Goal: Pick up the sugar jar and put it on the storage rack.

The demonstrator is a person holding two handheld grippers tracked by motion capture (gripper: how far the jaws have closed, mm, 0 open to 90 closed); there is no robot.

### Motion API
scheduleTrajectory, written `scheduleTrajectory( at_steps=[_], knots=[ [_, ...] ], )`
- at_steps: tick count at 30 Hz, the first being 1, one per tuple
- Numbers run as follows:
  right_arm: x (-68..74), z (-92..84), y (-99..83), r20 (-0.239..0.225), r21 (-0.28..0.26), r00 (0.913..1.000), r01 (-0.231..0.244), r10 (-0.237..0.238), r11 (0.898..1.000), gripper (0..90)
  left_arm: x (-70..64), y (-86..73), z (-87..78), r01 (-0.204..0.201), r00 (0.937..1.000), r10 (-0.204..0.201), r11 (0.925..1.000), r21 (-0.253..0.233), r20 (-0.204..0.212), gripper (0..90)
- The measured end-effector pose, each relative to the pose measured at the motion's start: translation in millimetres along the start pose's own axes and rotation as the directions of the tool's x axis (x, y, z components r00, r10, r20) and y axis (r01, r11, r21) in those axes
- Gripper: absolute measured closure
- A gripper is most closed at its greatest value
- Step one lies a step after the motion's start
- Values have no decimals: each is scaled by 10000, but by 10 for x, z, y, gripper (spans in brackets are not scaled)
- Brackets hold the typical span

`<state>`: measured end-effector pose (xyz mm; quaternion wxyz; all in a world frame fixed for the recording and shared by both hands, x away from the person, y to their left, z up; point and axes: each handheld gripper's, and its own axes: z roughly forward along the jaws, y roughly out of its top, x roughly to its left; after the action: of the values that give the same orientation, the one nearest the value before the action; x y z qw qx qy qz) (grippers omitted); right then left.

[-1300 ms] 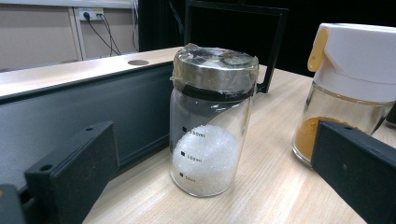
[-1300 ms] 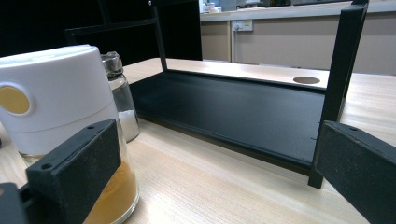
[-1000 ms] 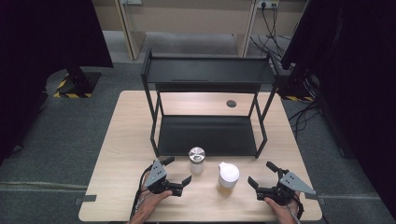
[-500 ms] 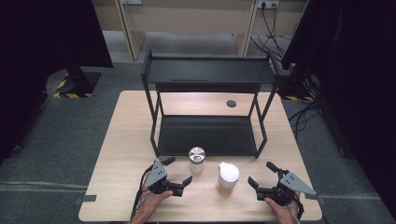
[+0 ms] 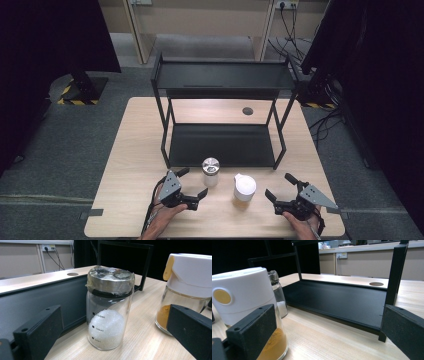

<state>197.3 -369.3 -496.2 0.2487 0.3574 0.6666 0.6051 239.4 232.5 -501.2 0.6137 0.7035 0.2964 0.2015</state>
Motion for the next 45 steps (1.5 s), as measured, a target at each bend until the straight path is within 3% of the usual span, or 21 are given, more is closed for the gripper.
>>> scheduleTrajectory(
  at_steps=[14,17,29,37,42,45],
  knots=[
    [-4,15,-9,-29,2,10000,-45,45,10000,5,-3,78,157,-217,9998,217,9998,-1,-34,2],
    [-4,20,-8,-44,17,10000,9,-9,10000,5,14,90,214,-463,9989,463,9989,41,42,2],
    [-11,23,-10,-89,45,10000,-8,9,10000,5,30,159,478,-622,9981,620,9974,371,57,10],
    [-12,23,-12,-106,43,9999,-39,39,10000,5,39,200,587,-523,9986,523,9967,617,10,61],
    [-12,23,-13,-119,46,9999,-44,44,10000,5,37,232,641,-538,9985,544,9938,974,-25,139],
    [-13,21,-12,-116,54,9999,-51,51,10000,5,28,258,665,-642,9979,643,9906,1211,25,234]
  ],
)
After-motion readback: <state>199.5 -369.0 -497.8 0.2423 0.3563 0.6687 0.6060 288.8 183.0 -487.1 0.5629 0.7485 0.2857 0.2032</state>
